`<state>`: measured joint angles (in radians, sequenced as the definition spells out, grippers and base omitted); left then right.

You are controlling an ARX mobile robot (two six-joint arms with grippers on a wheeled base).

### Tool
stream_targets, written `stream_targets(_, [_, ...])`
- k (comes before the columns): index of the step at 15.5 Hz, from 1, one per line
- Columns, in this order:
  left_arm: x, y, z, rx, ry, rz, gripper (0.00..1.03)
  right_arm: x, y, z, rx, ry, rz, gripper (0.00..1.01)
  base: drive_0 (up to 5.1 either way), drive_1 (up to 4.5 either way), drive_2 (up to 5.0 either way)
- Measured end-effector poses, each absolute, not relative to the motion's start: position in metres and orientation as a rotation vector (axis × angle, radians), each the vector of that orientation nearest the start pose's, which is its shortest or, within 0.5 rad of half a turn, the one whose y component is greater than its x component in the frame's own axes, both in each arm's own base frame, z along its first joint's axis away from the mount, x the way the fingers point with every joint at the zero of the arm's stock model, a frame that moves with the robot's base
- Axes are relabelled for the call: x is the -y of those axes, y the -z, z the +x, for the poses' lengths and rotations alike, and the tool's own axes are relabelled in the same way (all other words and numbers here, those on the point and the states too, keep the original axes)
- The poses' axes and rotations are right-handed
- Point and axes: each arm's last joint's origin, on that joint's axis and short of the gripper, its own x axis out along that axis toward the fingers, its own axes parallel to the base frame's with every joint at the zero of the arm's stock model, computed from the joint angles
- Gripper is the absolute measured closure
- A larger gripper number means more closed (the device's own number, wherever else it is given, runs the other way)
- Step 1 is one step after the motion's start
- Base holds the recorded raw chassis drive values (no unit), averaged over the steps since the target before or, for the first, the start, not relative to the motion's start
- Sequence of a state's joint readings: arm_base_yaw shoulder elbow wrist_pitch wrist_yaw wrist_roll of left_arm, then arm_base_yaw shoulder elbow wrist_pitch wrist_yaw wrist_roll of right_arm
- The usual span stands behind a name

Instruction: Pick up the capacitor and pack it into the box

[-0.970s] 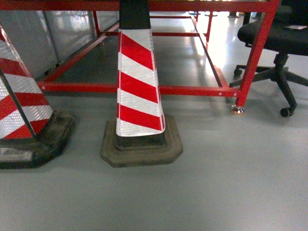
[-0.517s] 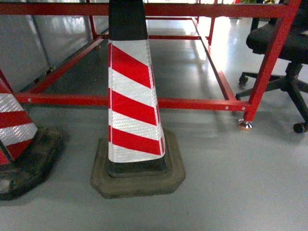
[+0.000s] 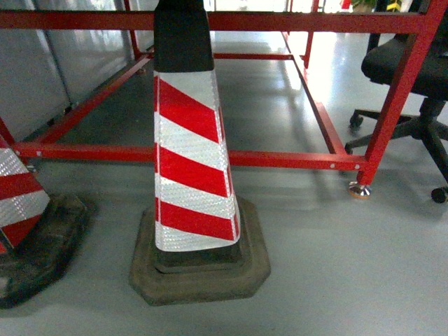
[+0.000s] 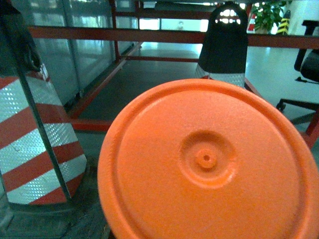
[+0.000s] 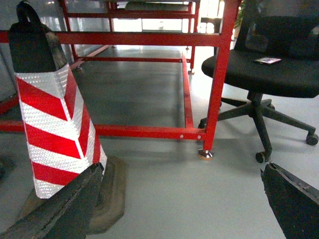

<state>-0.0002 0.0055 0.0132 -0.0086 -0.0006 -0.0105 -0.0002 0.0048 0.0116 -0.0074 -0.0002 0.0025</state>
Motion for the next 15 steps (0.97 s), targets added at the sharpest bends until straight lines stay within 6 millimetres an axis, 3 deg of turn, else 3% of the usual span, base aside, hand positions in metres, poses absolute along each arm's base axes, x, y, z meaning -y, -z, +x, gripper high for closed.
stream_targets(15, [0.0, -0.1669, 0.0972, 0.001, 0.0, 0.001, 0.59, 0.0, -0.1666, 0.0973, 0.001, 0.001, 0.004, 0.03, 0.0, 0.0, 0.0])
